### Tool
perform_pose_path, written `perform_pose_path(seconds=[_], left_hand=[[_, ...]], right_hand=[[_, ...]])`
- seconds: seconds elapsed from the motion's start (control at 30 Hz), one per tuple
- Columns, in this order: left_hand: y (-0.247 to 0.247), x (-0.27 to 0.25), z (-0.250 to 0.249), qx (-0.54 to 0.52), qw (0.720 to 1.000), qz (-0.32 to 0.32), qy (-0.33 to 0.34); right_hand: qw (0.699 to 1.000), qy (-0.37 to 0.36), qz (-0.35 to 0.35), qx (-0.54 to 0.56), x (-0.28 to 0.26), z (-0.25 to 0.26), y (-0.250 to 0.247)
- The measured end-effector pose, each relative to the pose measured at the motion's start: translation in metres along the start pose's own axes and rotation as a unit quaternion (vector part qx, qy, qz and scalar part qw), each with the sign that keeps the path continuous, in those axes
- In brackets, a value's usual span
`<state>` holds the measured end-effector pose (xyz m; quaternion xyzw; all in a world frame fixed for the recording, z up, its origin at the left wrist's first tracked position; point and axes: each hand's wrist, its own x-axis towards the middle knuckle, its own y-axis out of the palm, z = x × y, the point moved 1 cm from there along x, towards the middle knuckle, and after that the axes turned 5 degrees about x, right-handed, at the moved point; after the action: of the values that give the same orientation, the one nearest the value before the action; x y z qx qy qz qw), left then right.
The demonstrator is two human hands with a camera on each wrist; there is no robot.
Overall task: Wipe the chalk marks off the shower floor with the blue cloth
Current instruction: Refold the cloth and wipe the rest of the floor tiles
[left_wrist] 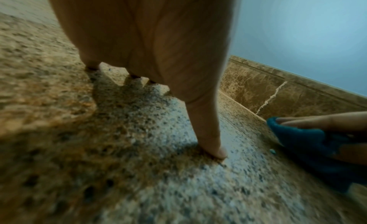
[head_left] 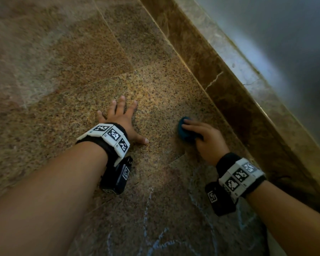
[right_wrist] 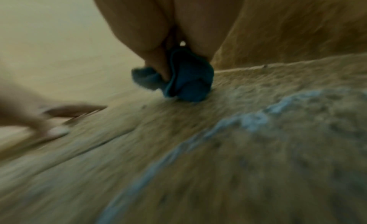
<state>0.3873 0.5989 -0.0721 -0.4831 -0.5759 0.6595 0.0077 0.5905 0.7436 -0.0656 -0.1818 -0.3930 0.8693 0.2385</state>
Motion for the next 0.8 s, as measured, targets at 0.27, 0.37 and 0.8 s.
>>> perform_pose_path(seconds=[0.27,0.37,0.8], left_hand=[[0.002,0.002,0.0,-0.007,1.0,0.0,-0.002],[0.002,0.002,0.001,-0.007,1.0,-0.002,0.0],[0.004,-0.001,0.016,-0.008,0.999,-0.025,0.041]], right_hand=[[0.971,0.201,-0.027,-0.124,0.014,-0.039,-0.028],[0.981,0.166,-0.031,-0.099,0.013,-0.028,-0.016],[0.997,0.014,0.064,-0.043,0.012,0.03,0.004]])
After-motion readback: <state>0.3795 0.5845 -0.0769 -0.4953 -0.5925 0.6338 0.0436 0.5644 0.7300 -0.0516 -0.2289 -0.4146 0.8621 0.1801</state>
